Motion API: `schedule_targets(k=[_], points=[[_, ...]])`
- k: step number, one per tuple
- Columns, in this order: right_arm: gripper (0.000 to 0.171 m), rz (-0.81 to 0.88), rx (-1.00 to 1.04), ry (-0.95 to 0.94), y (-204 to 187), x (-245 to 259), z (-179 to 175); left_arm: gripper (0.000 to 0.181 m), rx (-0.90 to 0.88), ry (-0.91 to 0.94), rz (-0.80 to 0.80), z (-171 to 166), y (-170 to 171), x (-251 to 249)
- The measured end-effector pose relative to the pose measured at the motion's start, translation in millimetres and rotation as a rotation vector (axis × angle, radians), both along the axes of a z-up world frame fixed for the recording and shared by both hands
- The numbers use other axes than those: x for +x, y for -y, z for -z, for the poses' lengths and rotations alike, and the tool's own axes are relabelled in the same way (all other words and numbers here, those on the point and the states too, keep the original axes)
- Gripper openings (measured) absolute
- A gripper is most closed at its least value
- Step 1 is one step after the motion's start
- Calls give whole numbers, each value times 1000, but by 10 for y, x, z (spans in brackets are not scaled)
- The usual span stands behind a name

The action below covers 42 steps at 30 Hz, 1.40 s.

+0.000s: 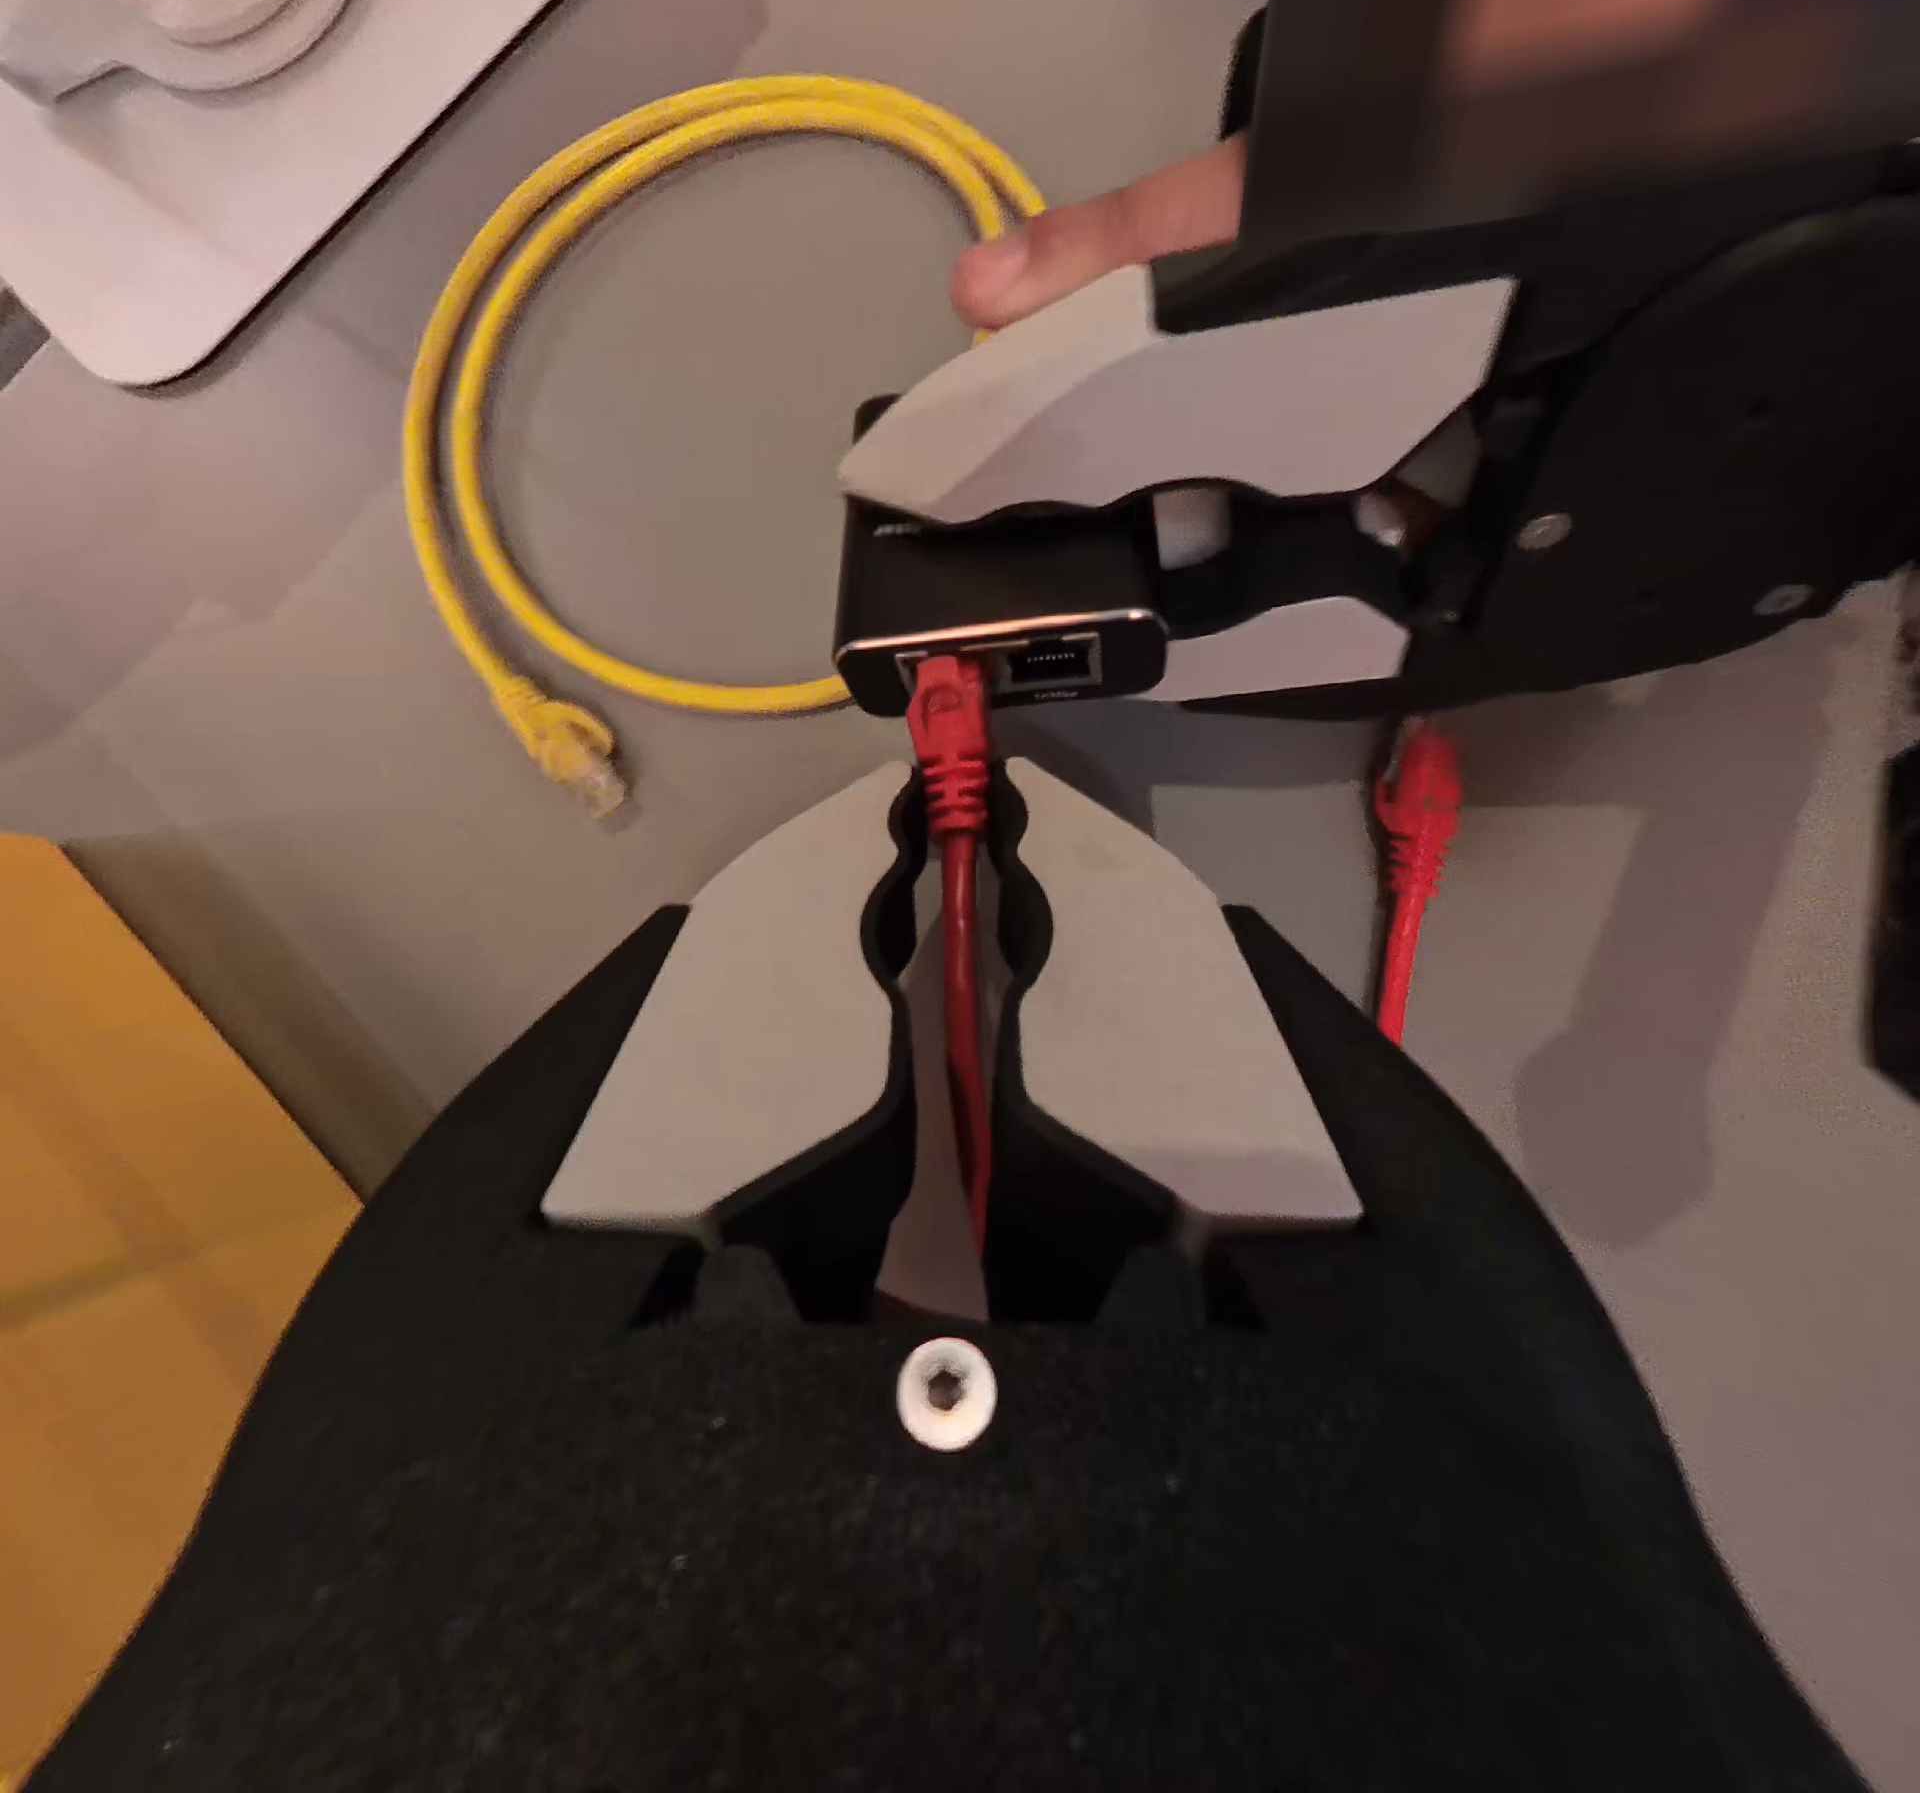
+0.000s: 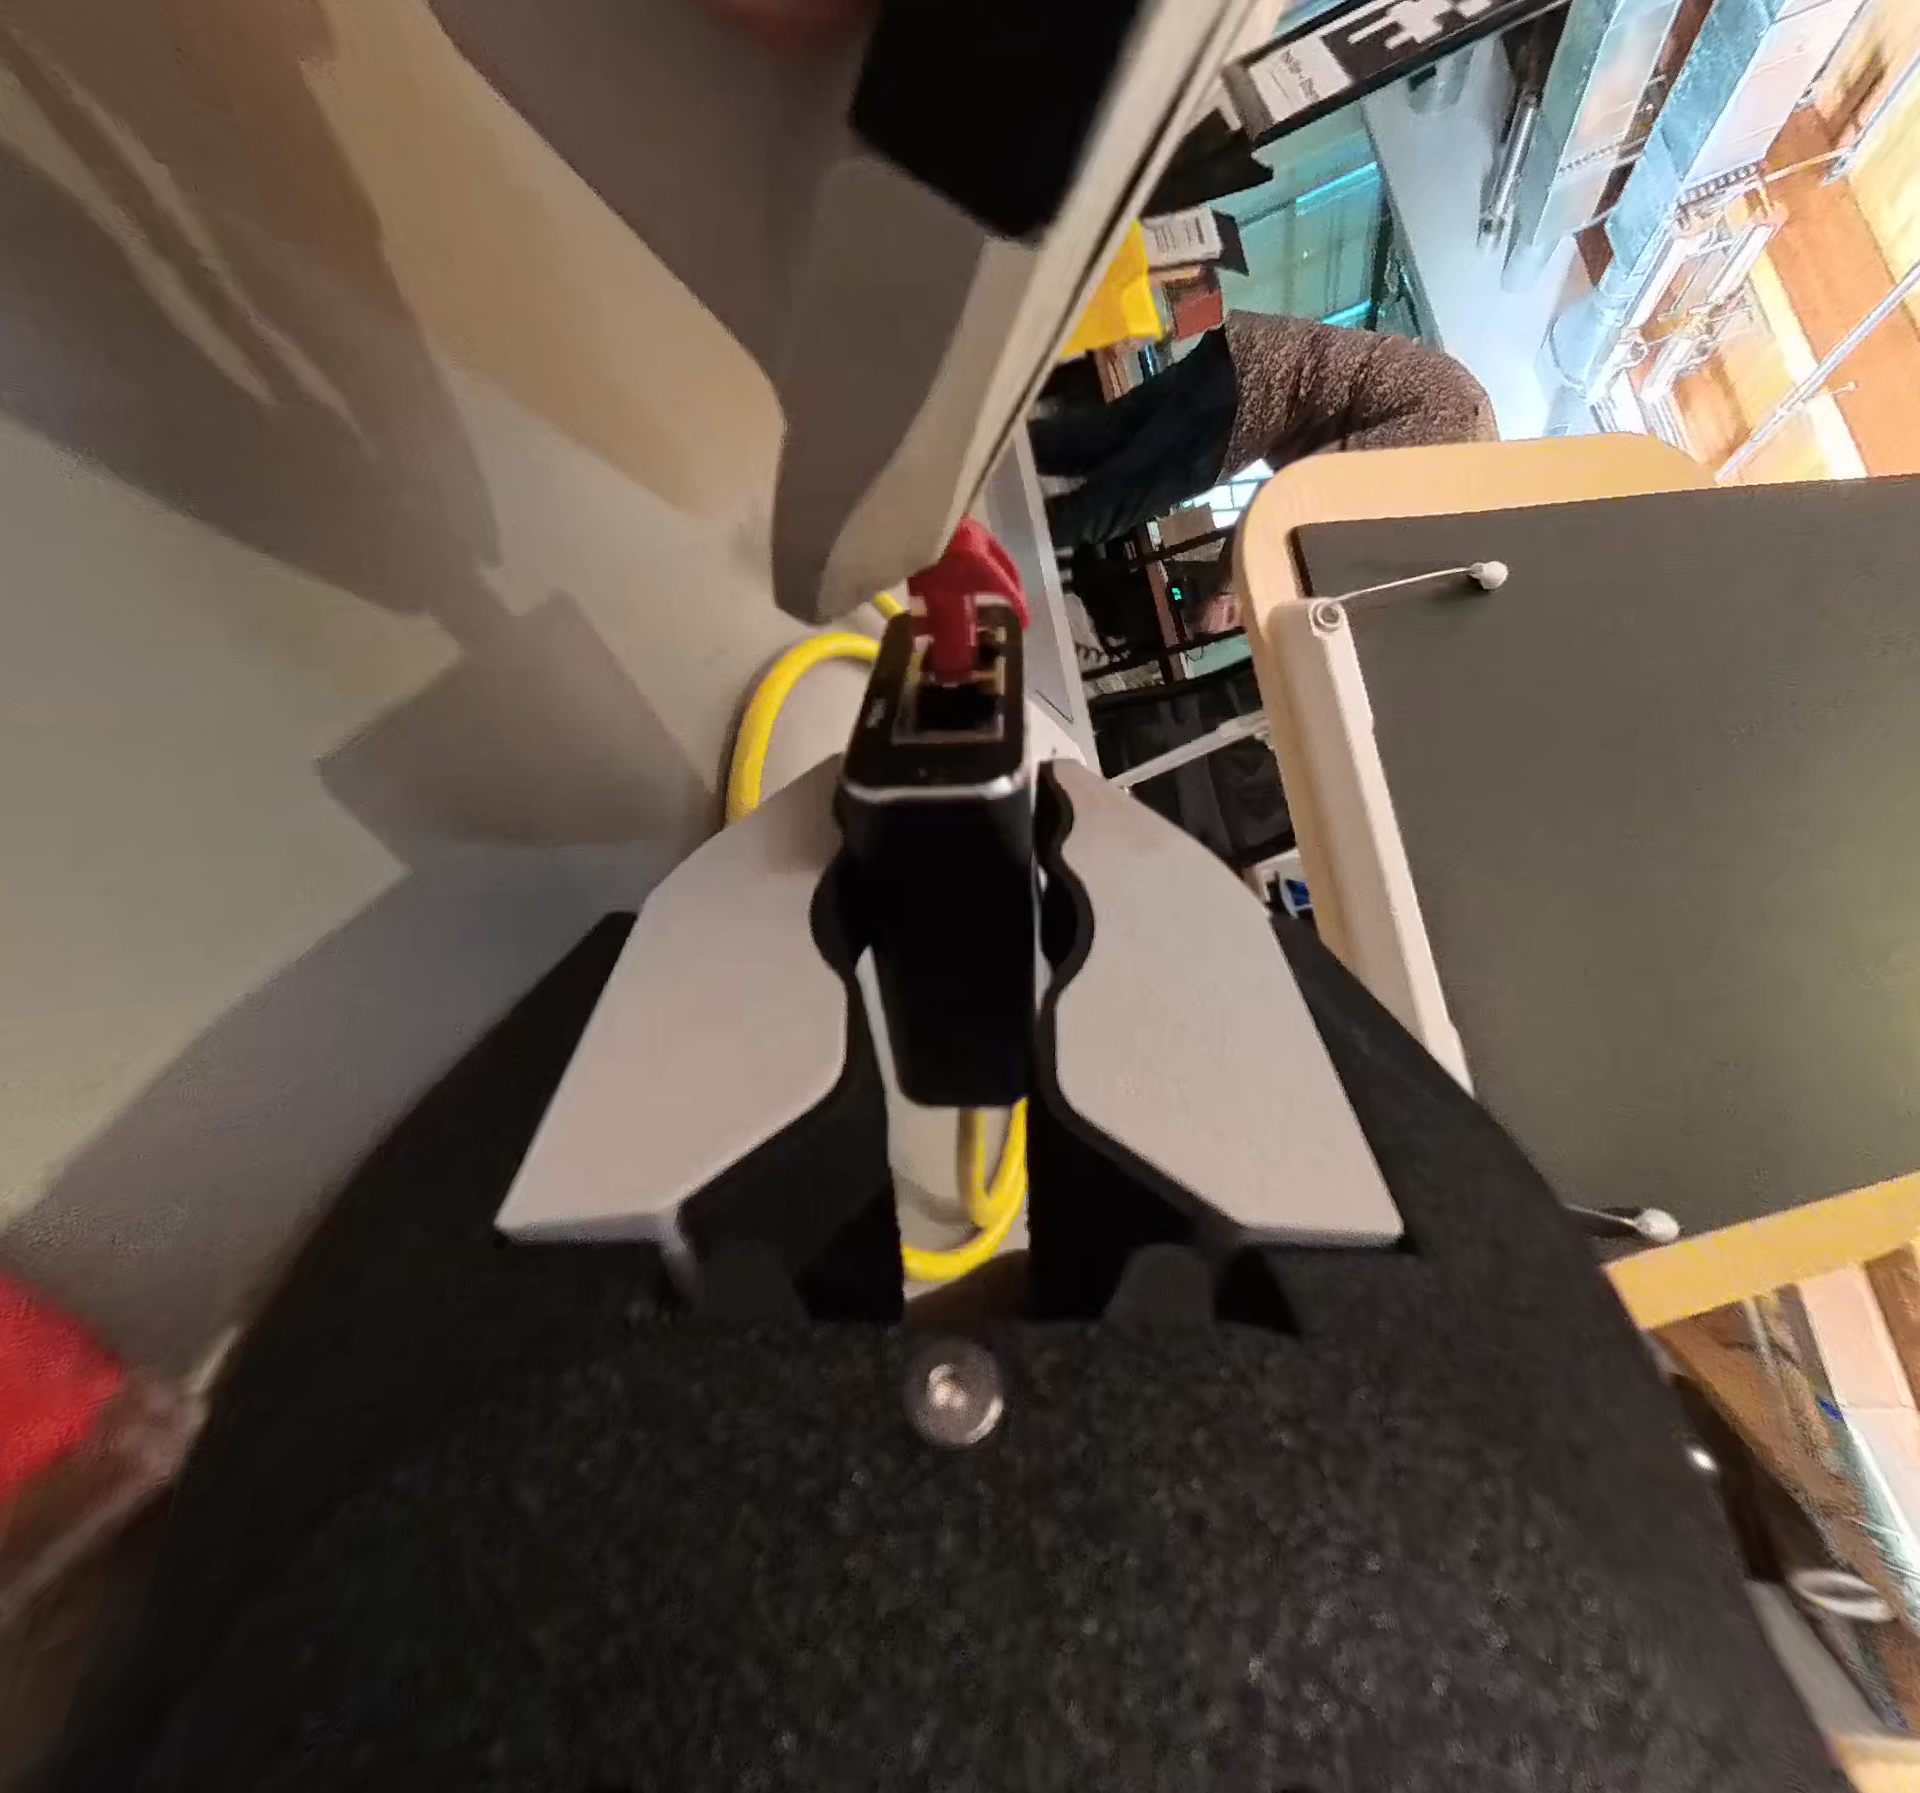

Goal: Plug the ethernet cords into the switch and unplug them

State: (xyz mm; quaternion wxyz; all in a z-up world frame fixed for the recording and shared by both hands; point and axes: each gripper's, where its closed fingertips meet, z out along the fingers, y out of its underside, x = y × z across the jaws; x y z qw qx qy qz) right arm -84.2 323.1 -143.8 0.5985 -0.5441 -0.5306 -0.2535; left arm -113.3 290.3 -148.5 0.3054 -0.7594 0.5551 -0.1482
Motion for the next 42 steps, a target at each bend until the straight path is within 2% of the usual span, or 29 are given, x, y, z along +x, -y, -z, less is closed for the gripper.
schedule_targets(k=[3,7,11,13,15,17,20,23,25,28,30,33,37,39,42], points=[[30,-32,15,-15,76,1,-33,10,9,-19,-49,9,-93,-46],[26,15,28,27,33,34,-18,10,-27,15,-56,11,-107,4],[26,23,74,-2,10,85,-106,11,-46,111,-73,-125,-100,60],[26,37,84,-5,-9,124,-114,33,17,177,-101,-355,-119,0],[26,45,93,-11,-21,168,-121,38,94,238,-142,-660,-148,-205],[26,53,97,-41,-30,200,-151,35,127,273,-176,-920,-203,-579],[26,53,111,-87,-51,220,-226,35,133,236,-283,-1083,-540,-1397],[26,53,96,-88,-97,221,-203,46,142,-79,-460,-765,-1042,-2369],[26,46,87,-78,-106,197,-179,47,117,-257,-508,-480,-1217,-2727],[26,41,82,-47,-93,178,-134,47,88,-380,-500,-136,-1374,-2830],[26,38,76,-41,-82,173,-118,44,59,-387,-496,29,-1451,-2777],[26,43,71,-52,-80,193,-123,13,58,-401,-535,152,-1516,-2766],[26,46,70,-67,-87,209,-140,5,184,-413,-536,-108,-1497,-2858],[26,48,73,-72,-97,214,-152,5,261,-378,-535,-425,-1456,-2921],[26,57,82,-128,-109,248,-237,5,376,-277,-502,-1087,-1324,-2946]])
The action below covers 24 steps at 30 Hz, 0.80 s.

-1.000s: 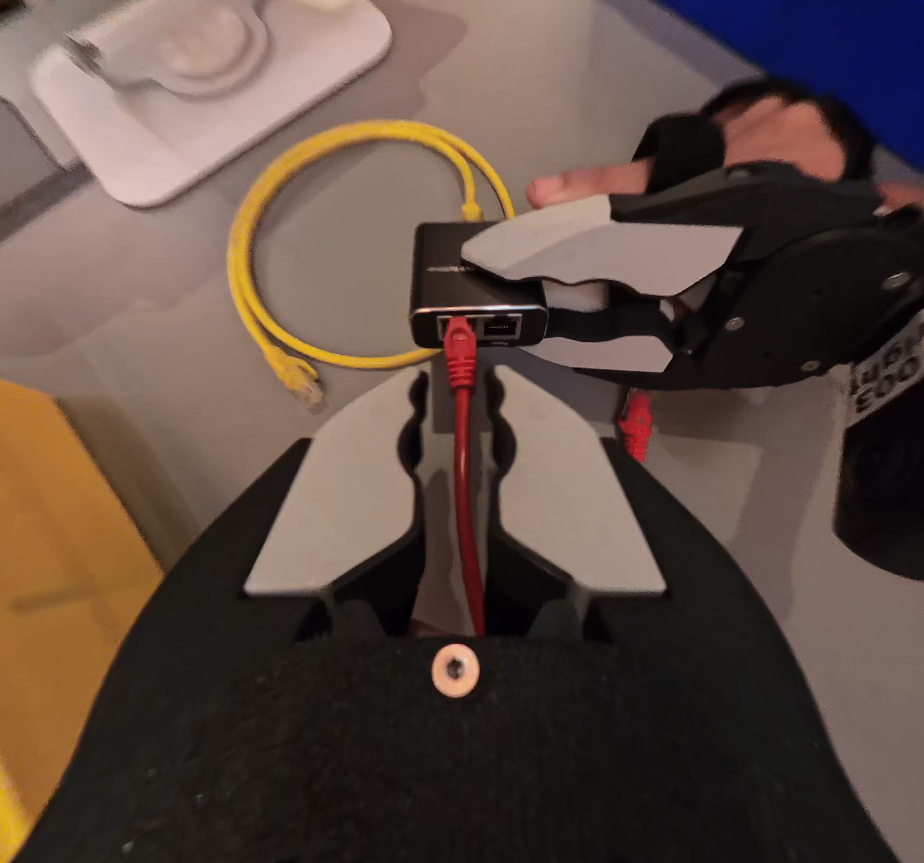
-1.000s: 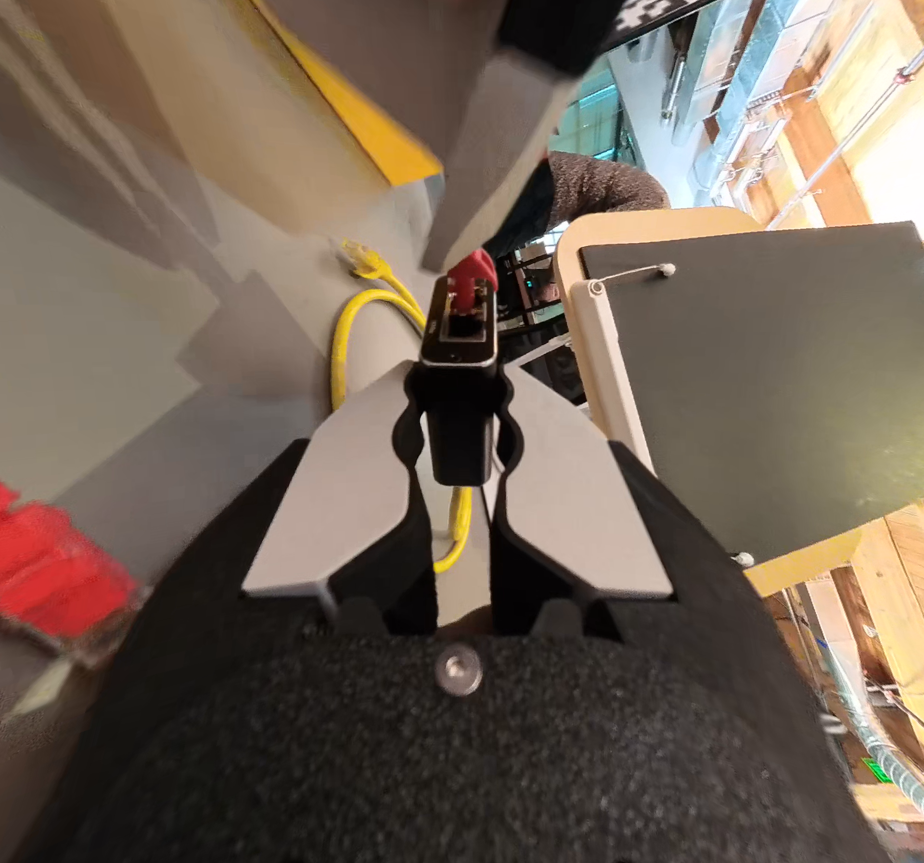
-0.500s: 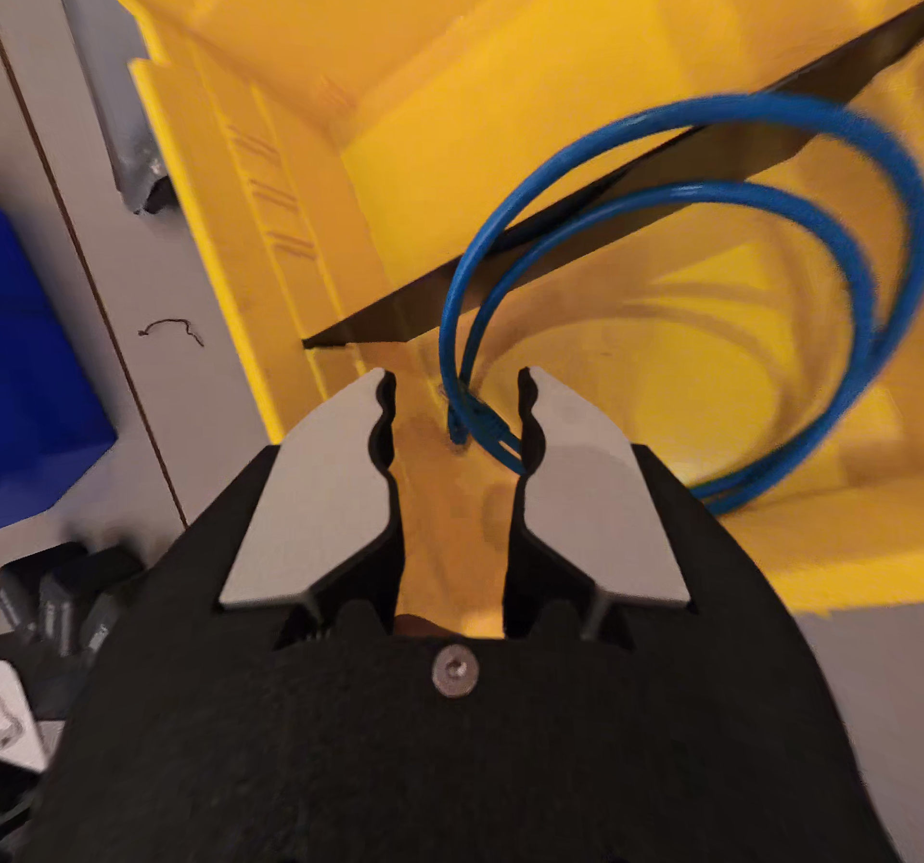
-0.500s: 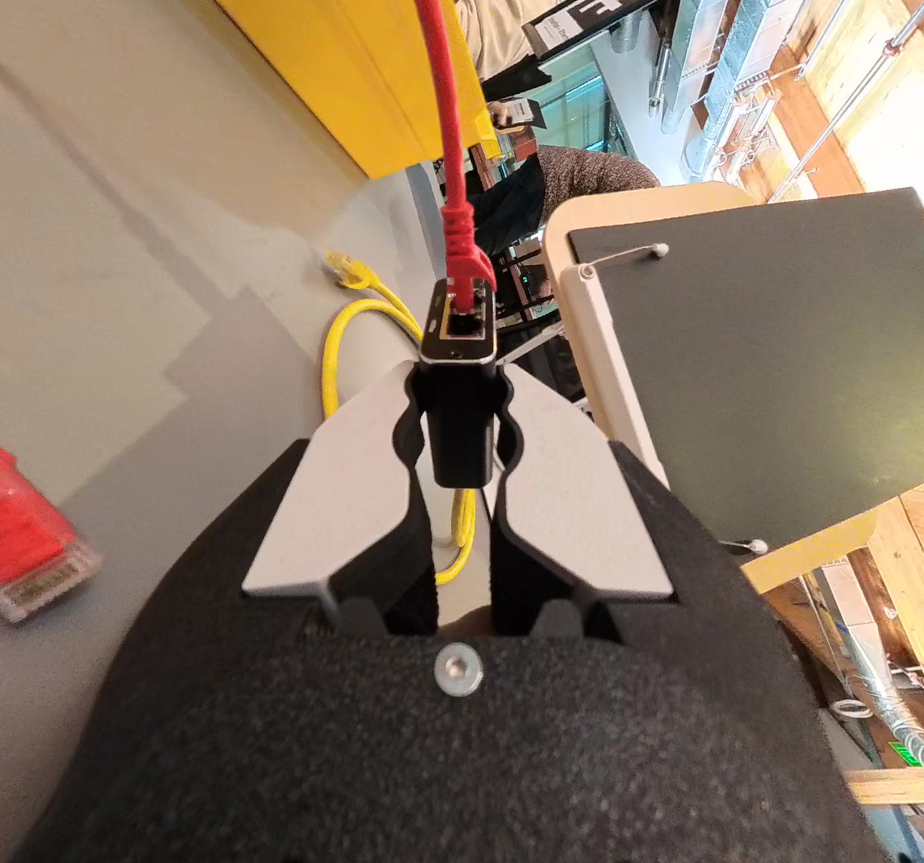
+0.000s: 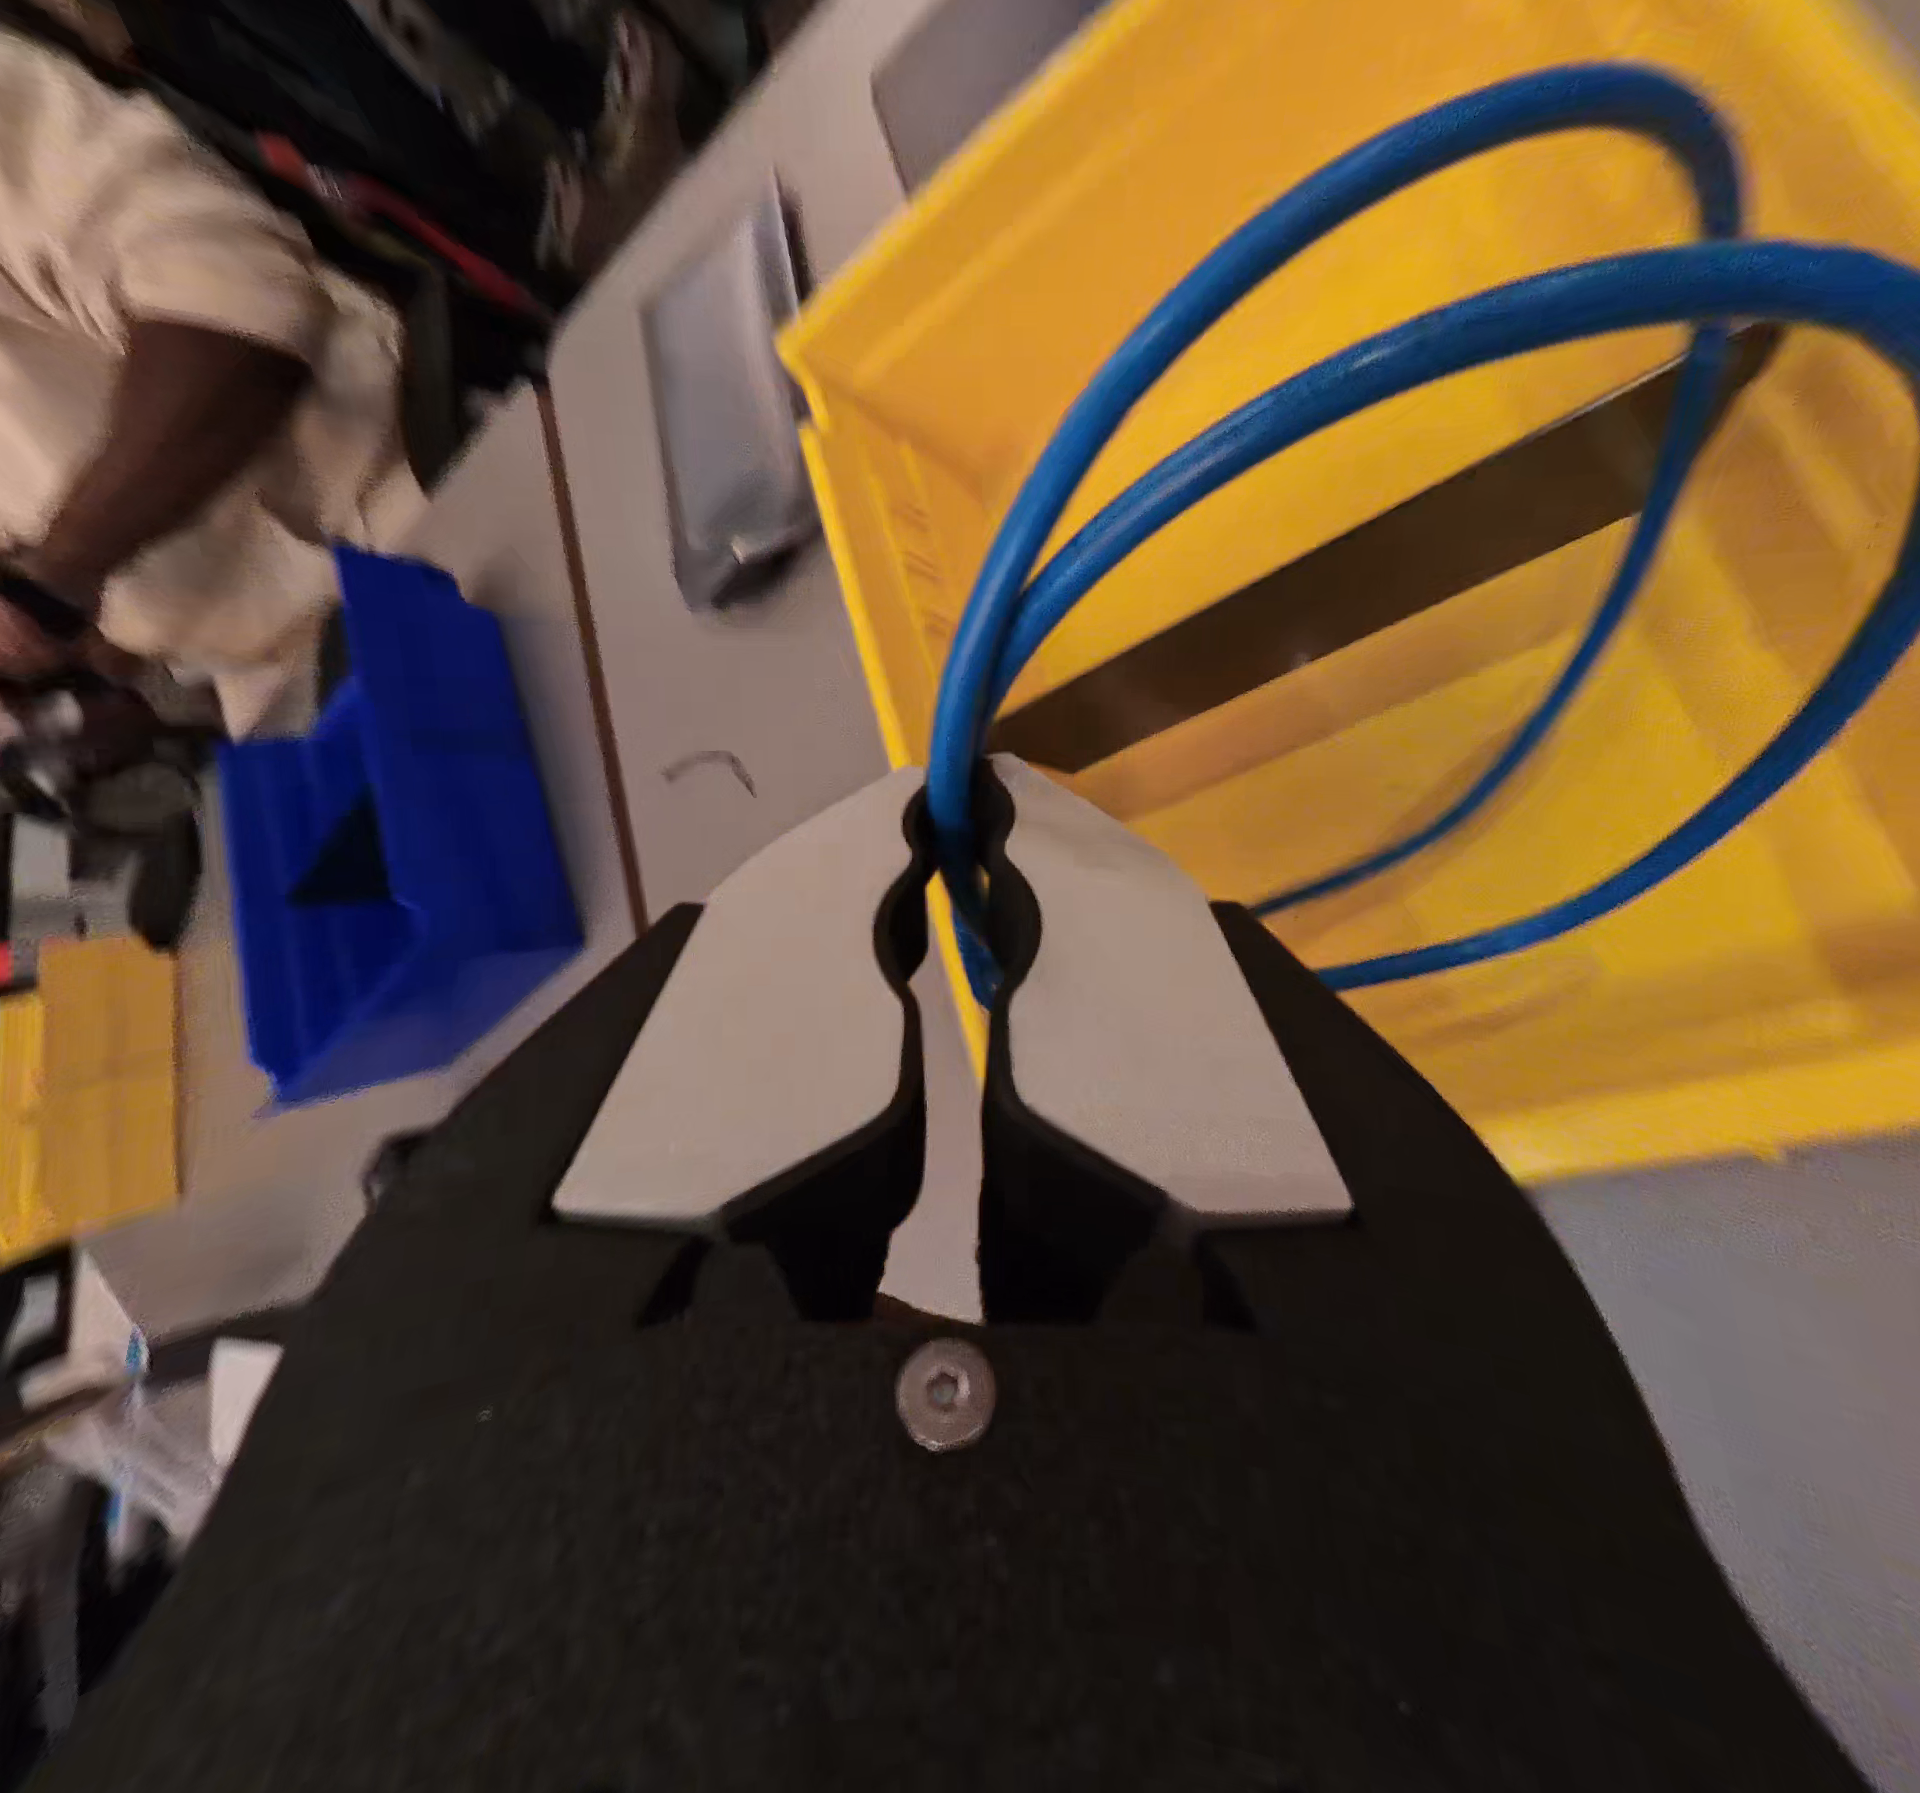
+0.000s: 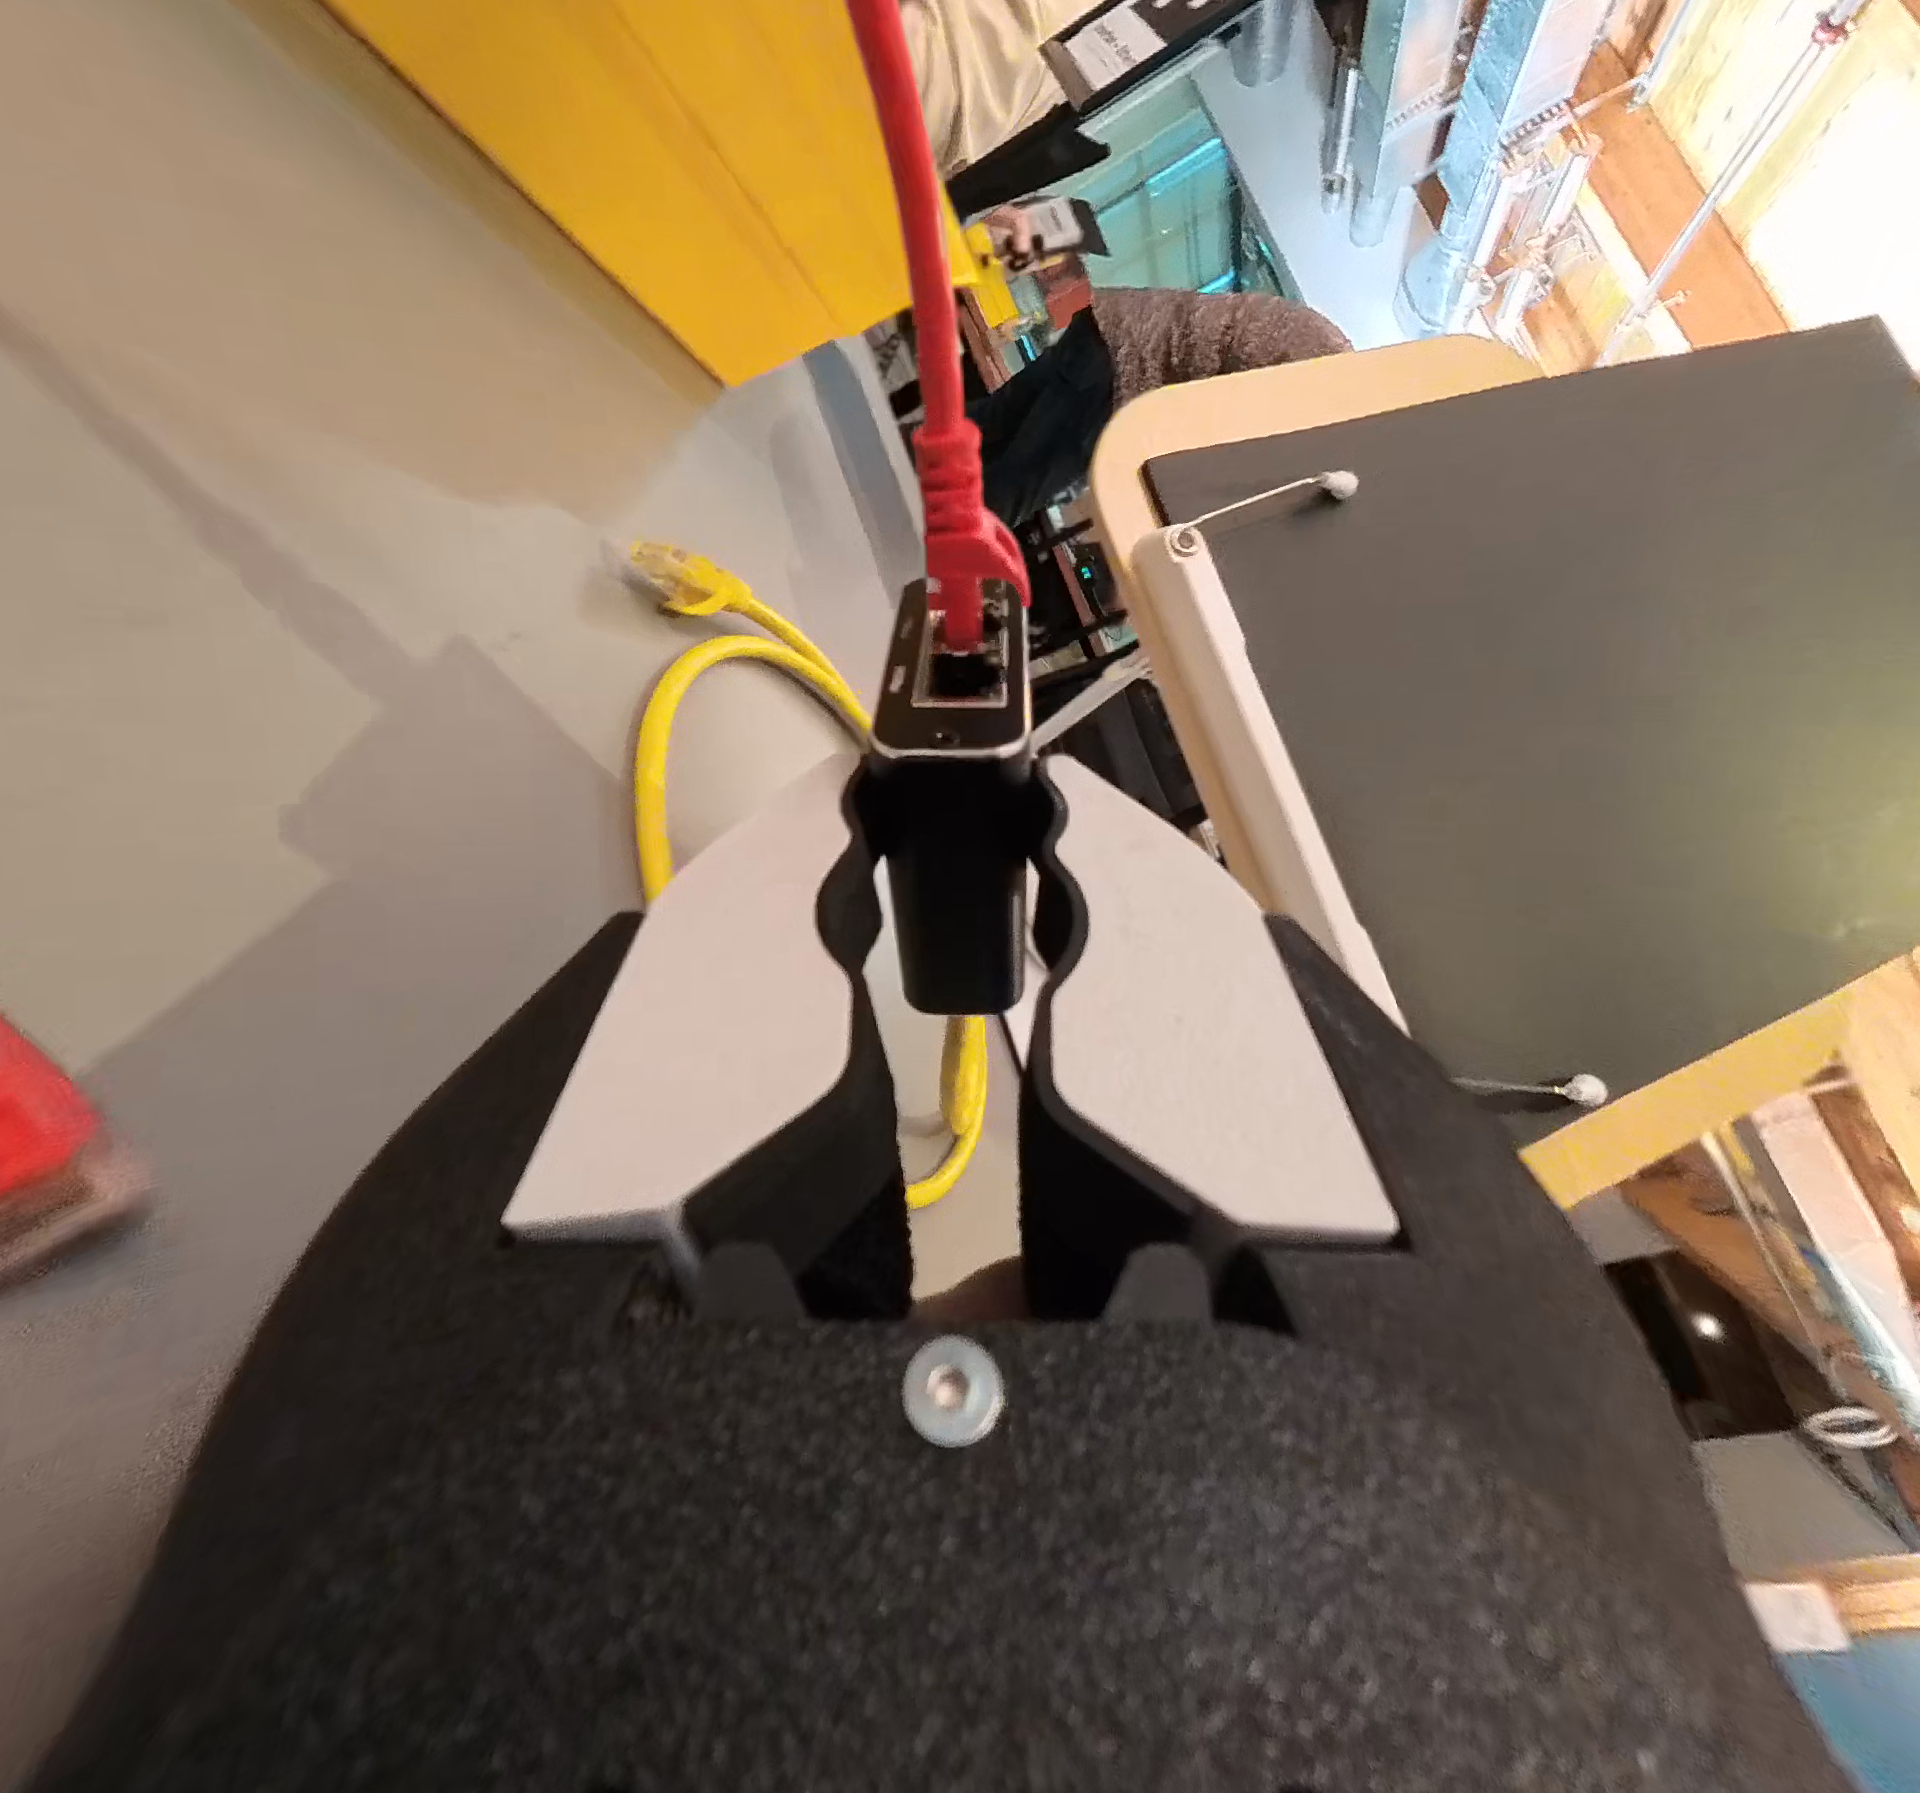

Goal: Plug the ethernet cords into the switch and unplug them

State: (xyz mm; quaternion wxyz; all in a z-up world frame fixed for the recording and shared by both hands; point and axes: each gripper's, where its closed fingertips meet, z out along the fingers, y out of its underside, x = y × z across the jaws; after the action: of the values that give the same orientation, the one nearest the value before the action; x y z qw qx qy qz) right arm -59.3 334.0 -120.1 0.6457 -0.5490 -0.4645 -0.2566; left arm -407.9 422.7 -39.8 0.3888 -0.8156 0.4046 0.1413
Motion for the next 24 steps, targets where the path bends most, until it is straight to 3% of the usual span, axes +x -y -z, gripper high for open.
schedule_targets(k=[4,7,11,14,16,20,22,24], points=[[26,22,11,-137,-20,143,-164,5,82,38,275,-820,487,315],[26,39,10,-193,-42,216,-218,5,60,-55,541,-1027,988,698],[26,45,8,-202,-46,231,-222,5,-98,-291,815,-598,1582,1240],[26,44,7,-196,-43,223,-214,5,-205,-561,911,44,1791,1521],[26,43,7,-198,-41,225,-217,5,-294,-622,982,496,1925,1742],[26,45,-1,-219,-26,259,-224,8,-445,-453,1080,1026,2174,2141],[26,48,-4,-226,-24,272,-226,28,-461,-296,1089,998,2255,2270],[26,46,-5,-228,-28,269,-225,33,-442,-89,1032,788,2235,2320]])
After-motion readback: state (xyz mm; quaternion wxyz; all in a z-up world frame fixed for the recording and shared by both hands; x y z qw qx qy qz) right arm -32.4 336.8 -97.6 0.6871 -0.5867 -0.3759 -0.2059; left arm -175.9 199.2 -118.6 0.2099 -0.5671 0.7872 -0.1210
